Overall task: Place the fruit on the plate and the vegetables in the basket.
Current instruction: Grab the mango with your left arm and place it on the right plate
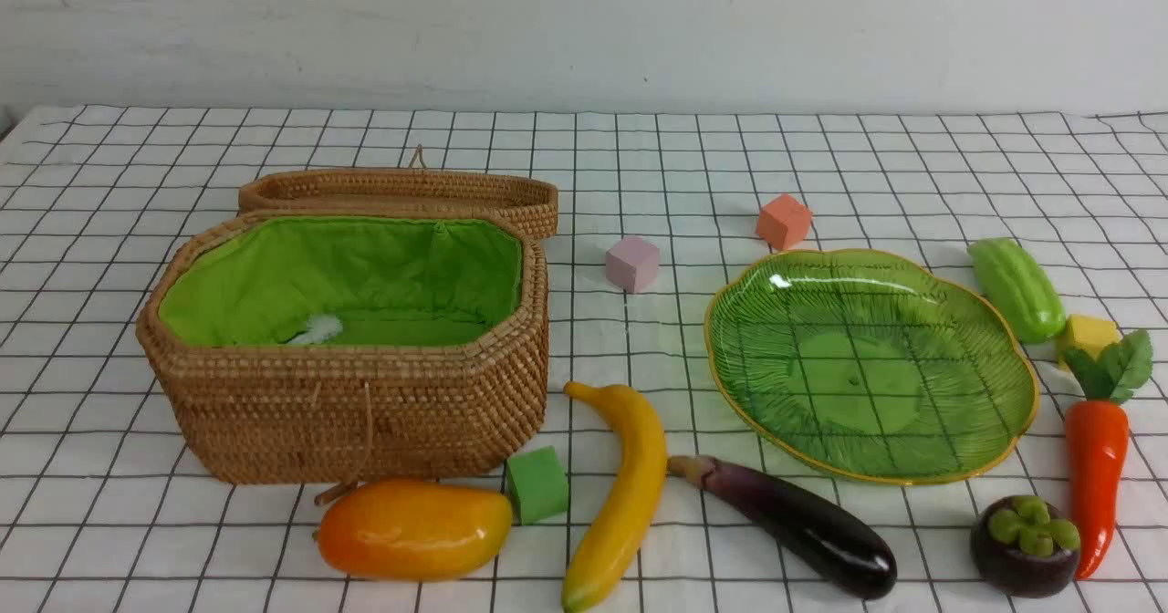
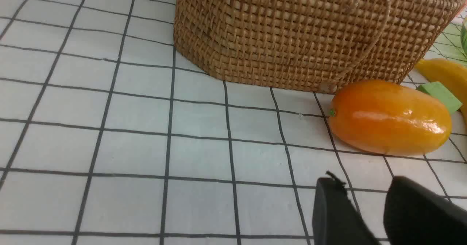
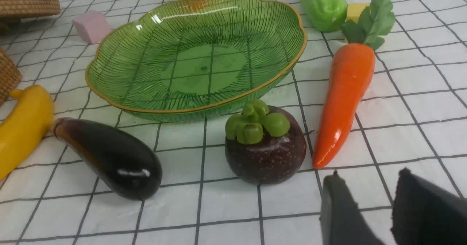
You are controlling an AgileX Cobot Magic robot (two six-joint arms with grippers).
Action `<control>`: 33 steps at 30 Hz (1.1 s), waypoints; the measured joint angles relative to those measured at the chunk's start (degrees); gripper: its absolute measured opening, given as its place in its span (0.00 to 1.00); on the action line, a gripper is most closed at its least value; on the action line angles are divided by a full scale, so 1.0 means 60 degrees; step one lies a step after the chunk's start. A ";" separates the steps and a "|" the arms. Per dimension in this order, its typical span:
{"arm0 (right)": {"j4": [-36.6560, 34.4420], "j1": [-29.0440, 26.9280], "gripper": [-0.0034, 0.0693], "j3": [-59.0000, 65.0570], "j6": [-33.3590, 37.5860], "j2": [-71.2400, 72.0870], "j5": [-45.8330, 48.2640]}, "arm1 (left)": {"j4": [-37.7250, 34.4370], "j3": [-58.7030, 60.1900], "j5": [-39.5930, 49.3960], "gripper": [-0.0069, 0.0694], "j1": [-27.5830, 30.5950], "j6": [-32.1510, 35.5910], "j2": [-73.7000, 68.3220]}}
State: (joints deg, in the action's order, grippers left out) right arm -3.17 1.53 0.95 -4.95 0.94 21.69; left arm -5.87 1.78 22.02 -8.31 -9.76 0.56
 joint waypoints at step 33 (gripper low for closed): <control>0.0000 0.0000 0.38 0.0000 0.0000 0.0000 0.0000 | -0.5479 -0.0055 -0.4131 0.32 0.0000 -0.2169 0.0000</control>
State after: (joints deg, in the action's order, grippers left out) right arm -3.17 1.53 0.95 -4.95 0.94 21.69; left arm -38.74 1.45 -2.76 -8.31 -22.77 0.56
